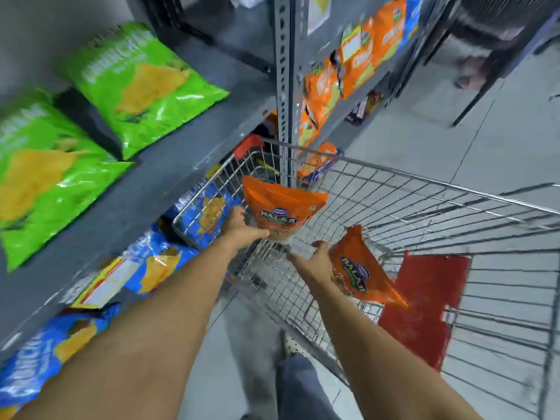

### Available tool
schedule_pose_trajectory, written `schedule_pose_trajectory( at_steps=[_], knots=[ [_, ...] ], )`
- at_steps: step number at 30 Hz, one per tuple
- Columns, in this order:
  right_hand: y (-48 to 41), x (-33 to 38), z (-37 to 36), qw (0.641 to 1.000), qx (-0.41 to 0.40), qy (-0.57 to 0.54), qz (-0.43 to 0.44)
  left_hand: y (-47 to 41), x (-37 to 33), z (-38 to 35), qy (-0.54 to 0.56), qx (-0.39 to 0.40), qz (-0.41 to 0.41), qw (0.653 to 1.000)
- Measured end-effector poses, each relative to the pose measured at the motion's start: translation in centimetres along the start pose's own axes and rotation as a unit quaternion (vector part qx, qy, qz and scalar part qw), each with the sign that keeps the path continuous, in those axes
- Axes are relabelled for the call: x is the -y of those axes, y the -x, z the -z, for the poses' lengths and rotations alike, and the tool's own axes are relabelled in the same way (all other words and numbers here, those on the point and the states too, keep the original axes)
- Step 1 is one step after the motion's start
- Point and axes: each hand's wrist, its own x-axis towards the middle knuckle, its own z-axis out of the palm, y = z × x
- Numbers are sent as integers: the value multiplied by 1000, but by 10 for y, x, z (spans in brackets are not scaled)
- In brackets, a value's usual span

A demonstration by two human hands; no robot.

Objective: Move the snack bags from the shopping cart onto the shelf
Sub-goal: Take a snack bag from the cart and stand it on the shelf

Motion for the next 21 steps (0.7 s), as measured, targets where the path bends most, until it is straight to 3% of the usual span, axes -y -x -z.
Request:
schedule_pose_trajectory(
  at_steps=[7,10,13,16,21],
  knots=[
    [-125,9,-15,992,68,55,86,-98,18,-22,-177,57,-31,982],
    [-163,4,-24,976,122,133,123,-125,27,-32,-151,81,-26,985],
    [-181,-1,-29,966,175,158,107,-149,44,-43,-129,90,-21,987],
    [-190,-2,-31,975,171,127,68,-158,47,-48,-78,69,-11,994],
    [-168,6,-25,971,162,104,143,-147,41,-35,-64,127,-24,989]
  ],
)
